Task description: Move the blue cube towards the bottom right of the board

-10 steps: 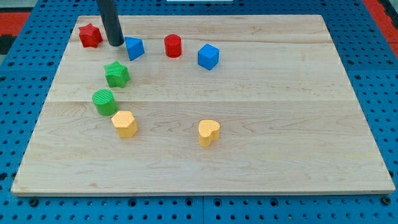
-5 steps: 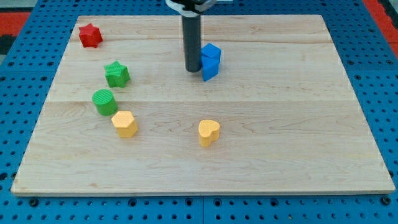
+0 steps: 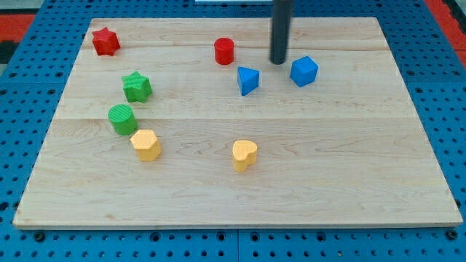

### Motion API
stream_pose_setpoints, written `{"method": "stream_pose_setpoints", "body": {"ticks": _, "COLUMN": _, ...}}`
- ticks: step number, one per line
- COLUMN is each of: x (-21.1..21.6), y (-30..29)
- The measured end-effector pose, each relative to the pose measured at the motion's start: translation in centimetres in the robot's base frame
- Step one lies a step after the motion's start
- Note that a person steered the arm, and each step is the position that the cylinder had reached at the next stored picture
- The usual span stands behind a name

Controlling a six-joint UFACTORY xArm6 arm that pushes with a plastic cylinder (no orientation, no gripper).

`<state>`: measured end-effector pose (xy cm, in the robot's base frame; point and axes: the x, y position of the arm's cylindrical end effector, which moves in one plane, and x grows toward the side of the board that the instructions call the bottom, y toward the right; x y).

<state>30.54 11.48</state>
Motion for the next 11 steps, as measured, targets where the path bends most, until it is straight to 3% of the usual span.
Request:
{"method": "stream_pose_setpoints", "body": {"ticks": 1, "x": 5.8, "y": 5.6}}
{"method": "stream_pose_setpoints", "body": {"ticks": 2, "x": 9.1, "y": 4.2}}
{"method": "stream_pose_setpoints", "body": {"ticks": 3, "x": 4.0, "y": 3.4}}
{"method": "stream_pose_setpoints", "body": {"ticks": 4, "x": 7.2, "y": -0.9}}
{"method": "stream_pose_setpoints", "body": {"ticks": 5, "x": 13.2, "y": 0.2}}
{"method": "stream_pose_setpoints", "body": {"ticks": 6, "x": 14.0, "y": 3.2}}
{"method": "stream_pose_setpoints", "body": {"ticks": 7, "x": 11.6, "y": 4.2}}
{"method": "stream_pose_setpoints", "body": {"ticks": 8, "x": 17.9, "y": 6.4}}
{"method": "stream_pose_setpoints", "body": {"ticks": 9, "x": 19.9, "y": 7.0}}
{"method": "stream_pose_setpoints", "body": {"ticks": 10, "x": 16.2, "y": 8.2}}
{"method": "stream_pose_setpoints", "body": {"ticks": 11, "x": 16.9, "y": 1.0}}
